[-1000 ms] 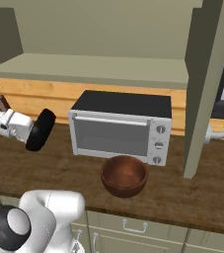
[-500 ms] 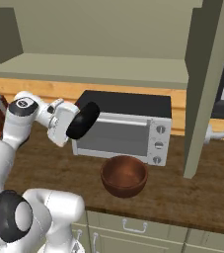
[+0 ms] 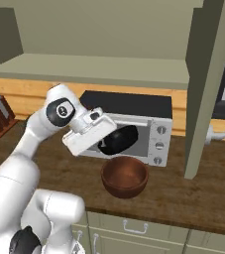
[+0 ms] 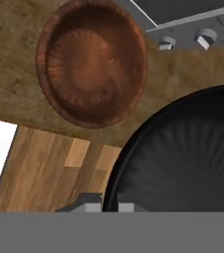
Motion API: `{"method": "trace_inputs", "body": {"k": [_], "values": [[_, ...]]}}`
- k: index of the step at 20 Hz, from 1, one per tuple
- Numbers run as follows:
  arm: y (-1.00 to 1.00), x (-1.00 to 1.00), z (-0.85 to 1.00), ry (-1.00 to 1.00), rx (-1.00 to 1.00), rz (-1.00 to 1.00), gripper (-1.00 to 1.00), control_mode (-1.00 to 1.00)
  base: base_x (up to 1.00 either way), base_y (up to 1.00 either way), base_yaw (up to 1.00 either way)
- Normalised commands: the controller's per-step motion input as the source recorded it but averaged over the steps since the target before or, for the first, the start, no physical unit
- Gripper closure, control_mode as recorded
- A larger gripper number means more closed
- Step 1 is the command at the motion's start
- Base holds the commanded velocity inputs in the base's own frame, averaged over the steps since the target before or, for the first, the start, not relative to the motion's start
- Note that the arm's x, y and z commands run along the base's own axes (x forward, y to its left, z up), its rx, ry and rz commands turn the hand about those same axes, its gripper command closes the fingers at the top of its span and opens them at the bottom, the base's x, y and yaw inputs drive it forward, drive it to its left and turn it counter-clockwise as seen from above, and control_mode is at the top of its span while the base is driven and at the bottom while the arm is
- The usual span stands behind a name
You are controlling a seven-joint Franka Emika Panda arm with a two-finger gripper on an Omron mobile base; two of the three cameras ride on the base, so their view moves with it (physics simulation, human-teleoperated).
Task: Pick up the bowls on the counter and stack them on top of one another in the open cabinet. Place the smaller bowl on top of the larger bowl.
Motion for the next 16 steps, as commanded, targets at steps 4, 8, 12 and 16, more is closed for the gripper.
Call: {"method": "trace_inputs", "body": {"k": [4,8,12,16], "values": [[-0.18,0.23,-0.39,0.27,0.61,0.44,1.00,-1.00,0.00,0.00,0.00],[-0.01,0.35,-0.40,0.05,0.36,0.32,1.00,-1.00,0.00,0.00,0.00],[0.01,0.17,-0.41,-0.01,0.10,0.08,1.00,-1.00,0.00,0.00,0.00],[0.00,0.08,-0.59,-0.05,0.05,0.05,1.00,-1.00,0.00,0.00,0.00]]}}
